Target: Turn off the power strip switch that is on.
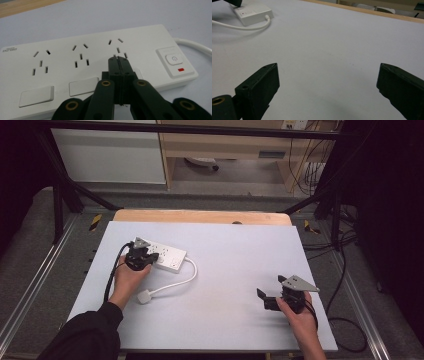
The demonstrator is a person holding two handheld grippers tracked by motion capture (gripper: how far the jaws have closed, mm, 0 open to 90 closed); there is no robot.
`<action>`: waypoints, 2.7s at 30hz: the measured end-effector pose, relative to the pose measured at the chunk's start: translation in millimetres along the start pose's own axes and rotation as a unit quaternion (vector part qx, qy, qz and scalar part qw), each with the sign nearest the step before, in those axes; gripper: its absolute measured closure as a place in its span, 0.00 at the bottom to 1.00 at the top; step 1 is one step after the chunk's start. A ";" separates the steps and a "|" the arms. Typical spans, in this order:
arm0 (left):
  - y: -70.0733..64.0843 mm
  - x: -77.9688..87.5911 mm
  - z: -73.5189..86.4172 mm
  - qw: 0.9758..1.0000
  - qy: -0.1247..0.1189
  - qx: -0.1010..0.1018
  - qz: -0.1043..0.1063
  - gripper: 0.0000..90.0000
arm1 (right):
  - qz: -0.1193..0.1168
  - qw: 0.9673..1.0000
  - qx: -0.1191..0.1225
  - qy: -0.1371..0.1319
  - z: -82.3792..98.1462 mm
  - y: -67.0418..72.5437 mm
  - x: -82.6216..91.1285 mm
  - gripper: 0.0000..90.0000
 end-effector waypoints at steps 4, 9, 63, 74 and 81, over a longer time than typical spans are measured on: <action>-1.2 -1.0 -1.3 1.000 0.004 -0.004 -0.001 1.00 | 0.000 1.000 0.000 -0.002 -0.6 0.1 0.3 0.05; -2.7 -2.0 -4.6 1.000 0.000 -0.005 0.000 1.00 | 0.000 1.000 0.003 -0.003 -0.8 -0.4 0.8 0.05; -40.1 -5.8 -49.7 0.996 -0.089 -0.004 0.030 0.20 | -0.010 1.000 0.004 -0.007 -2.2 2.4 2.5 0.04; -57.5 6.3 -55.8 0.993 -0.101 0.002 0.061 0.12 | -0.013 1.000 0.004 -0.005 -2.8 2.4 -1.3 0.03; -66.9 18.3 -64.6 0.991 -0.110 0.009 0.079 0.07 | -0.023 1.000 0.014 -0.005 -3.5 8.1 -2.3 0.02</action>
Point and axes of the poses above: each handheld gripper's, and its own axes: x roughly backward along the jaws, z roughly out of its underside, y roughly to its left, the point moved 9 cm from there along -x, roughly forward along the jaws, and after that the axes turned 8 degrees about x, right-handed, at the moved point
